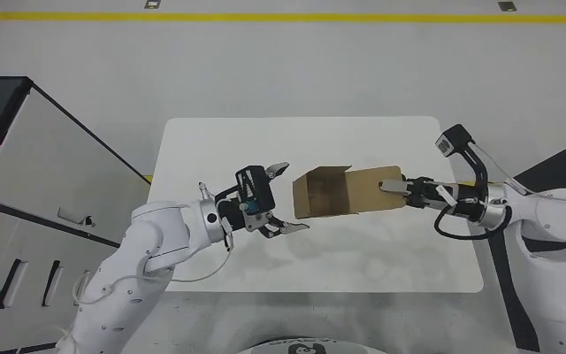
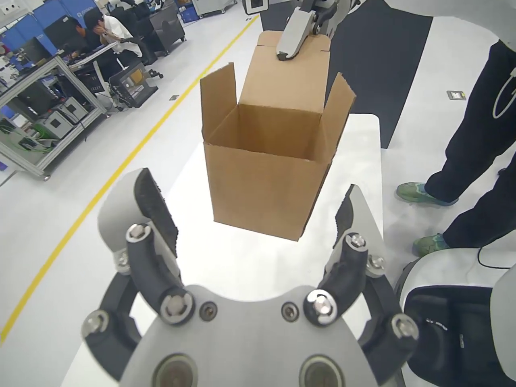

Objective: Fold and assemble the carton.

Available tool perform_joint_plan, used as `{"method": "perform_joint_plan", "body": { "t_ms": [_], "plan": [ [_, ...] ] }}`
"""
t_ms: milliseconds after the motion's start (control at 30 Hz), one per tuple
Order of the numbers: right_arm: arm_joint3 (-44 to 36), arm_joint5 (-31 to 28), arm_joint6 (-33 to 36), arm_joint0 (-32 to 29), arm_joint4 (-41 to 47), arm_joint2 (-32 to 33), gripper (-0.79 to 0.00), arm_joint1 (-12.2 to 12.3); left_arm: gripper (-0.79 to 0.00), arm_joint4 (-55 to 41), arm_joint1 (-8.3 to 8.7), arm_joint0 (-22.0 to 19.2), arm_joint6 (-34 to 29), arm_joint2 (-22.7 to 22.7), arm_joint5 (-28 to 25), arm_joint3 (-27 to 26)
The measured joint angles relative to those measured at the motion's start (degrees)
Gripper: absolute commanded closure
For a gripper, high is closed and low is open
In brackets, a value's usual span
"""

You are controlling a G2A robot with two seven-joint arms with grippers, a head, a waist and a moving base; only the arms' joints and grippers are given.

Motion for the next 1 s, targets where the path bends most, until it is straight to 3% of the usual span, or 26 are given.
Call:
{"method": "perform_joint_plan", "body": {
  "t_ms": [333,600,1000],
  "plan": [
    [-1.1,-0.6,-0.7,0.0,-0.9,-0.7,0.000,0.1,-0.785,-0.1,0.00,0.0,0.0,0.8,-0.2,0.5],
    [-1.7,0.6,1.9,1.6,-2.1,-0.5,0.000,0.7,-0.785,-8.0,0.37,-2.1,-6.8,0.8,-2.2,2.4],
    [-3.0,-0.1,0.1,1.5,-1.8,-1.3,0.000,0.8,-0.785,-11.2,0.38,-1.8,-5.7,2.1,-1.7,3.1]
  ]
}}
